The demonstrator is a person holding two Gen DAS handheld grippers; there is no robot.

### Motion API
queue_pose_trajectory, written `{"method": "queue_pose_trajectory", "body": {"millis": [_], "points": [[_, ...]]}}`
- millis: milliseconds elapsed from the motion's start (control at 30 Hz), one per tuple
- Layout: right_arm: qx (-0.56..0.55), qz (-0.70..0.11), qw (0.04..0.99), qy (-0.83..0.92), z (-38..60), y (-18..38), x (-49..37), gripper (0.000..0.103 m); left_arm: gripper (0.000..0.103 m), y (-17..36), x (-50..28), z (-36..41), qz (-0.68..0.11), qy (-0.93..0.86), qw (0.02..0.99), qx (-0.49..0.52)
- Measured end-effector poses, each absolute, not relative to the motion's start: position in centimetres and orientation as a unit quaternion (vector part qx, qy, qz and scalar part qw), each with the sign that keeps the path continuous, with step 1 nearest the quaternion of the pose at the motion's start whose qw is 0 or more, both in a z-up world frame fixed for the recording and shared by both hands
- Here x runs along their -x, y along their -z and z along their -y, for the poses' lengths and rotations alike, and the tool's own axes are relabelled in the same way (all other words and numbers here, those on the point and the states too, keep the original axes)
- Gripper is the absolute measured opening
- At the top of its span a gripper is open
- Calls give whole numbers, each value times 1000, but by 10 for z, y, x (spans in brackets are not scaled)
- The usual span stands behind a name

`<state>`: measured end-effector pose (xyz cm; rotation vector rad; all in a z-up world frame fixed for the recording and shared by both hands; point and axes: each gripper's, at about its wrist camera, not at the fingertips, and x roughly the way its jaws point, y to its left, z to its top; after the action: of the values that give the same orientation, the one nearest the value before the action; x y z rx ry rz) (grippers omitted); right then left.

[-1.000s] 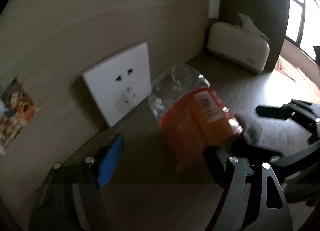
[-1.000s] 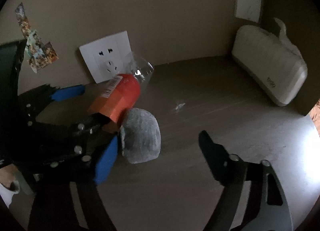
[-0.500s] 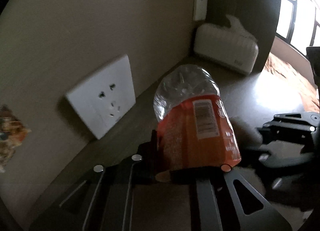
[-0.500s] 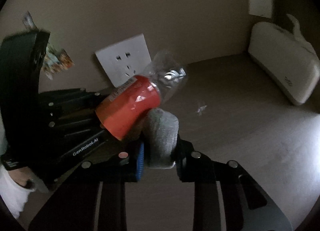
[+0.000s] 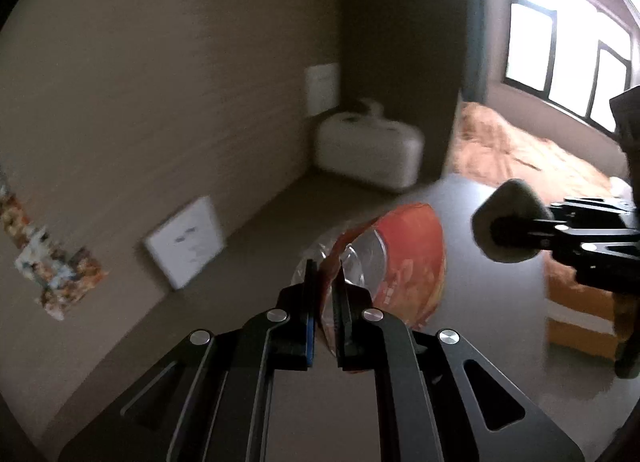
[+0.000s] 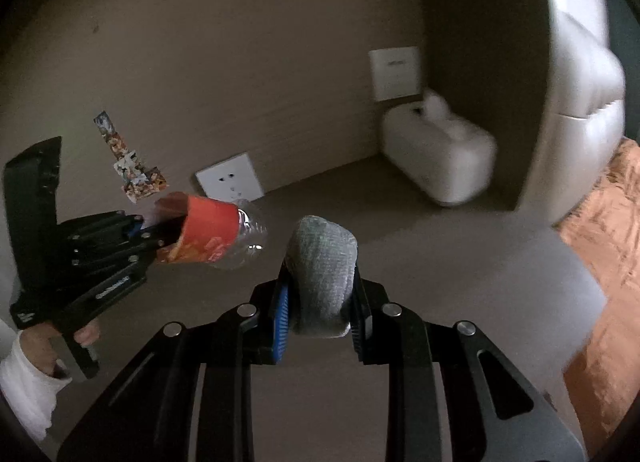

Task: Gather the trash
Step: 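Carry bottle and grey cloth with both tools over the bin, then open both tools to drop bottle and cloth into the bin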

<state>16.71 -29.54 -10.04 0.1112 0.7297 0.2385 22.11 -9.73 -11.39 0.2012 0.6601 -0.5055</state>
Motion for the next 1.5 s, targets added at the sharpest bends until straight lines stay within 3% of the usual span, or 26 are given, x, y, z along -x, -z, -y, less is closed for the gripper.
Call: {"method": "queue_pose_trajectory", "body": {"millis": [367, 767, 1367, 1500], "points": [[-94, -349, 932, -6, 409, 96, -60, 26, 6, 107, -144, 231, -325, 362, 865, -125], [-153, -393, 903, 80, 522, 151, 21, 27, 6, 165, -70, 376, -362, 443, 801, -176], [-211, -479, 850, 55, 596, 366, -2, 28, 7, 415, -60, 485, -506, 409, 731, -207], [-199, -506, 839, 37, 594, 417, -19, 39, 9, 475, -66, 497, -536, 404, 709, -215]]}}
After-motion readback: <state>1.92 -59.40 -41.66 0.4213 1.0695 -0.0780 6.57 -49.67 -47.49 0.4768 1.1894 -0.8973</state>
